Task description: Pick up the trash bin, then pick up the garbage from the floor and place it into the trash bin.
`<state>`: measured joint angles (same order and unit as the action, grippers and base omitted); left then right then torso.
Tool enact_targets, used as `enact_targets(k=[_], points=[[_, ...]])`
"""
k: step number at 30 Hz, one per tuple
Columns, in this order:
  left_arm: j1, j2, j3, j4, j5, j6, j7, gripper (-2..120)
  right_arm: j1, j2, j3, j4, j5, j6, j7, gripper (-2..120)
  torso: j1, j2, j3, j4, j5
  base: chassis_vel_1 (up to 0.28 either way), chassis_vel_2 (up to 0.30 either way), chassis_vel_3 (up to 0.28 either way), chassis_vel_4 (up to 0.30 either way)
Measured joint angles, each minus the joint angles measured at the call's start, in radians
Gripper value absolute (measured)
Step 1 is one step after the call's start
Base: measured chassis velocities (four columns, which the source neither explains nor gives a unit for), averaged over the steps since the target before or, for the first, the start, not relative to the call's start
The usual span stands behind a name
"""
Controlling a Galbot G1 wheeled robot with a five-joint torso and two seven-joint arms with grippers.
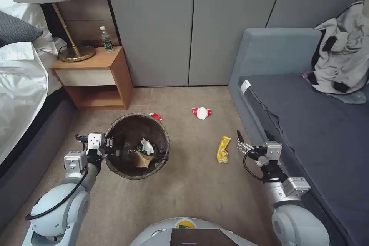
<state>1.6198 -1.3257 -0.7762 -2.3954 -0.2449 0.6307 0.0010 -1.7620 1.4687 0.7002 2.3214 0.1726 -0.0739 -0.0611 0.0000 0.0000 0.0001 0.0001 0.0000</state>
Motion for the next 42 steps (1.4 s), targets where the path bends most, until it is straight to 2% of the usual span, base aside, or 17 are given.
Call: enact_targets(k=[42], points=[[0.001, -0.002, 0.004, 0.004, 0.004, -0.005, 0.006, 3, -0.008, -0.003, -0.023, -0.001, -0.004, -0.017, -0.001, 100, 0.0, 0.0, 0.0, 0.0, 0.0, -0.054, 0.054, 0.055, -0.054]])
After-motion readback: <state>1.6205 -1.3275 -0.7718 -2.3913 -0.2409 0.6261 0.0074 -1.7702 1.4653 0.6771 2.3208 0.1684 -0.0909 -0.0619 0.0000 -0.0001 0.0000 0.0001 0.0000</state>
